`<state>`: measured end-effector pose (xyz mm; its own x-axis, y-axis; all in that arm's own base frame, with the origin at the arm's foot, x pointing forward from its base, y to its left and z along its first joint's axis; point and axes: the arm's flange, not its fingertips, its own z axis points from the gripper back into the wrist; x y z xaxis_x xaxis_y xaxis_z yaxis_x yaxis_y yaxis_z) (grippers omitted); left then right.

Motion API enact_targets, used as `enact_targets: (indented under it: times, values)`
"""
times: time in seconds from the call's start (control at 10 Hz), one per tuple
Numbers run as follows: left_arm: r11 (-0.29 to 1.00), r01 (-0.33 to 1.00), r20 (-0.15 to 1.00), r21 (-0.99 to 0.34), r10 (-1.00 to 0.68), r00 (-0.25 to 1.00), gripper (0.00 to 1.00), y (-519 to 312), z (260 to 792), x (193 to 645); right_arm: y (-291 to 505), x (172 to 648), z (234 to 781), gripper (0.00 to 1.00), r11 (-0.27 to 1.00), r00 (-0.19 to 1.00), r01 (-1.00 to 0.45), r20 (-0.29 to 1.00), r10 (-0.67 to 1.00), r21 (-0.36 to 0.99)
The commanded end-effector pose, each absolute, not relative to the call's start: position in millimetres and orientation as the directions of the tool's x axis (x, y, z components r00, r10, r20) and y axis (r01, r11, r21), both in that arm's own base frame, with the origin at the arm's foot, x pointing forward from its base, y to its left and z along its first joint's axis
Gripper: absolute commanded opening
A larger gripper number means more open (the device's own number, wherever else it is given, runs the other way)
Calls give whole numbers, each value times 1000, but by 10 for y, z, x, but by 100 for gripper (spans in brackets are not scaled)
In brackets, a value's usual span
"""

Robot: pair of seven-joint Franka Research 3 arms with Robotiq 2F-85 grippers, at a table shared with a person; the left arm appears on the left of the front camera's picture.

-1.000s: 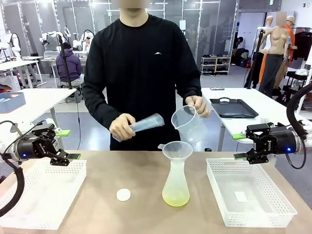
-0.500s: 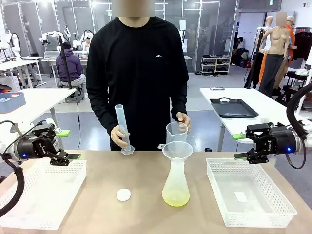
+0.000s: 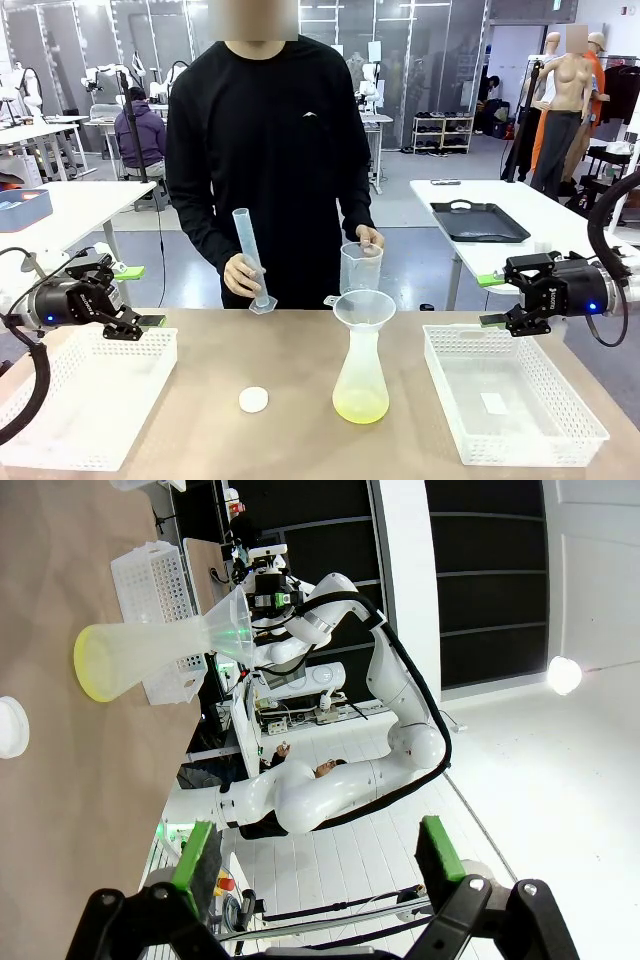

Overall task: Prepare the solutions needed for the experiment.
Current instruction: Once the solution is in the Big flask , pick up the Plastic Funnel and place it back into the right Organizing basket.

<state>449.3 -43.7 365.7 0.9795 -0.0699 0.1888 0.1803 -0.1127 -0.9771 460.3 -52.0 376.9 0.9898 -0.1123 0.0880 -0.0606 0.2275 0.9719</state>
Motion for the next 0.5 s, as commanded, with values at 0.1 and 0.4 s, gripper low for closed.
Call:
enact_targets:
  times: [0.1,0.4]
  values:
    - [-113,182,191,-977,-70,979,100,-439,3661,4488,-513,4603,3793,89,235,989,-65,95,-116,970]
    - [-113,182,191,-977,-70,979,100,-439,3661,4488,-471,4511,3915,89,391,965,-70,163,-208,918]
